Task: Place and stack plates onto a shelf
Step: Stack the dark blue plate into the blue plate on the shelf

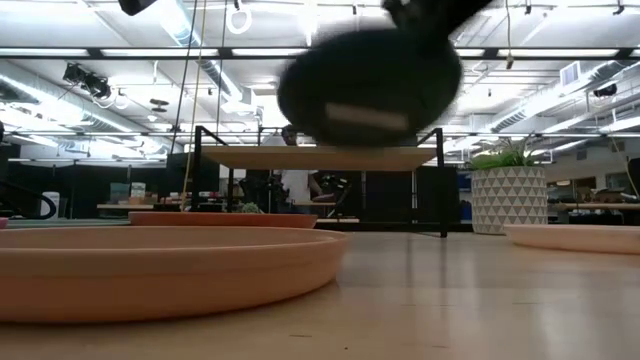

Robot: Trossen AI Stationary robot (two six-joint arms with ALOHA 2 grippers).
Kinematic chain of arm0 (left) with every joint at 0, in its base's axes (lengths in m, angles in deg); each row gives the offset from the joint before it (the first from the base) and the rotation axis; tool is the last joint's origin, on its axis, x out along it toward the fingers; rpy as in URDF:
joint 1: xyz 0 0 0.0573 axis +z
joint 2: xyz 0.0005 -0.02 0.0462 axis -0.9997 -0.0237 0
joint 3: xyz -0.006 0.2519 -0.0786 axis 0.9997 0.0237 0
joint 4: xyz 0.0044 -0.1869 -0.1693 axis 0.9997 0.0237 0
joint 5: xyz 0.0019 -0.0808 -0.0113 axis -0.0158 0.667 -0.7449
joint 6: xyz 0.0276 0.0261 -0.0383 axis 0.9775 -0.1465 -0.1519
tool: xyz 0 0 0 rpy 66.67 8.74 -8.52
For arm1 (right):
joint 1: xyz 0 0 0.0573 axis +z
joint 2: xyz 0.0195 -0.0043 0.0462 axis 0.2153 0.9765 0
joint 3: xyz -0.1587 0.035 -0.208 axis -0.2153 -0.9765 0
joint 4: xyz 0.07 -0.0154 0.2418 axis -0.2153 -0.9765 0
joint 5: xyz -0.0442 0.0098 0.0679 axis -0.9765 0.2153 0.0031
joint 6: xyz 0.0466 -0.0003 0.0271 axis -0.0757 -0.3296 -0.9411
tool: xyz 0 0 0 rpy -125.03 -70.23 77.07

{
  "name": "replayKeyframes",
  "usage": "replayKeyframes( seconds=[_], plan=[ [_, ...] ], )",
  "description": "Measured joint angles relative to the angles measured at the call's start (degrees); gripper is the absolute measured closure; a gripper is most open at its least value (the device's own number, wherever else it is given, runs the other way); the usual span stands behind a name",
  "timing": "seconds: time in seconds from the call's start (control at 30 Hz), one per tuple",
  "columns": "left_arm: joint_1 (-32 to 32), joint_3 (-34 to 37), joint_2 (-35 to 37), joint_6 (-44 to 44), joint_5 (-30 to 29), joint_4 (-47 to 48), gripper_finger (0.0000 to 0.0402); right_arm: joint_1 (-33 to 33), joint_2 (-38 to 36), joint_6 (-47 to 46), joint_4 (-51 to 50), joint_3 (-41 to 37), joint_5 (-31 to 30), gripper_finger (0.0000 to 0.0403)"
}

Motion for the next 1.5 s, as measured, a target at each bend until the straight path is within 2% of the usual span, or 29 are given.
replayKeyframes(
  seconds=[0.2, 0.33, 0.4, 0.7, 1.0, 1.2, 1.37, 1.5],
  plan=[
    [0.0, 0.0, 0.0, 0.0, 0.0, -0.04, 0.026, -1.78, -0.09, 6.39, -7.0, 14.34, -6.72, 0.0378],
    [0.0, 0.0, 0.0, 0.04, 0.0, -0.38, 0.026, -4.78, -0.17, 11.51, -7.36, 18.18, -14.19, 0.0371],
    [0.0, 0.0, -0.01, 0.02, 0.0, -1.42, 0.026, -7.62, -0.15, 14.3, -7.38, 18.25, -15.62, 0.0373],
    [0.01, -0.02, 2.35, -1.51, 0.02, -3.86, 0.026, -23.69, -0.02, 19.29, -7.46, 17.26, -13.39, 0.0377],
    [0.01, -0.02, 4.5, -1.92, 0.0, -4.15, 0.026, -35.96, 0.14, 21.85, -7.34, 17.25, -3.16, 0.0379],
    [0.02, -0.02, 4.48, -1.7, -1.16, -4.26, 0.026, -38.4, 0.16, 21.9, -4.71, 12.34, 0.9, 0.0377],
    [0.01, -0.02, 4.48, -1.67, -1.31, -4.26, 0.026, -37.83, 0.25, 21.92, -2.0, 6.13, -0.03, 0.0377],
    [0.0, -0.02, 4.48, -1.66, -1.31, -4.26, 0.026, -37.84, 0.25, 19.36, -1.04, 4.48, -0.5, 0.0367]
  ],
)
